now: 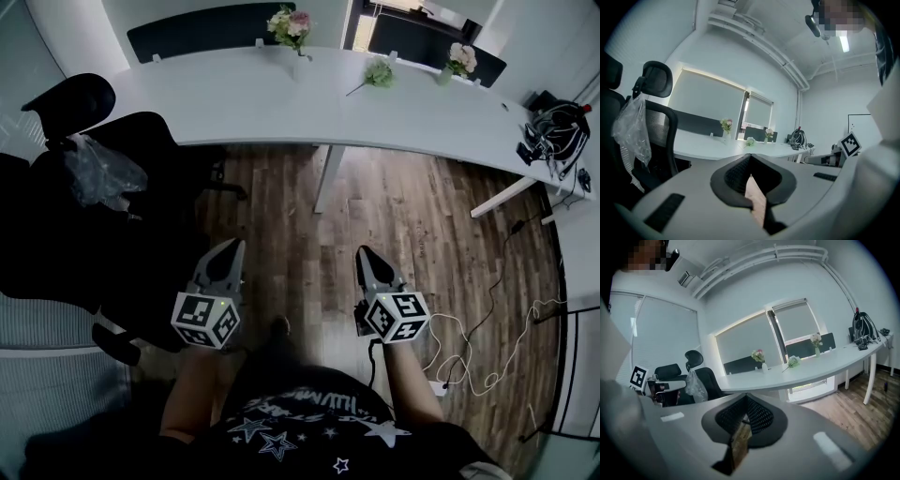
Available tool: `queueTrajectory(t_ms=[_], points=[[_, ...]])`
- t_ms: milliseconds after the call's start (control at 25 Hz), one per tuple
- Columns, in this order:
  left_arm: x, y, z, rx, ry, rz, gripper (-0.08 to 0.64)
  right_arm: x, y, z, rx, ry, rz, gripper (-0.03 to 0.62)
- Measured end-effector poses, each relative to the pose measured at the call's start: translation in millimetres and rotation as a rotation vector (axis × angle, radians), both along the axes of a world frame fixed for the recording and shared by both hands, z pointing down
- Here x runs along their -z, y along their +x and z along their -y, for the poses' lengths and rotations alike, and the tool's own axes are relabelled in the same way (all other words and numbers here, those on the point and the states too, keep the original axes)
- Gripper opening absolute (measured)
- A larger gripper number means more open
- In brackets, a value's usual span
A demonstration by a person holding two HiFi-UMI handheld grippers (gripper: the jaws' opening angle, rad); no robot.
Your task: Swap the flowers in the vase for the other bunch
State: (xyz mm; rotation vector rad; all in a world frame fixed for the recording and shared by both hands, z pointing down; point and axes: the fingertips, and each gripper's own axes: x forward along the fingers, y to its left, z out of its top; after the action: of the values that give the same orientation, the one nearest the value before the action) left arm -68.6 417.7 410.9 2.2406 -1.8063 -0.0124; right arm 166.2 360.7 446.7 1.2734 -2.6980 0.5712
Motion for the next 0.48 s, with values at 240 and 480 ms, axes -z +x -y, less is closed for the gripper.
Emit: queueTrajectory(t_ms=[240,480], points=[[3,-36,46,-0.036,0.014,-0.003,0.000,9,-43,49,-0.019,0.020,-0.003,0.002],[6,-60,90,-0.073,0.016,-0.021,0.000,18,-76,88,-0.025,0.031,-0.013,0.002]])
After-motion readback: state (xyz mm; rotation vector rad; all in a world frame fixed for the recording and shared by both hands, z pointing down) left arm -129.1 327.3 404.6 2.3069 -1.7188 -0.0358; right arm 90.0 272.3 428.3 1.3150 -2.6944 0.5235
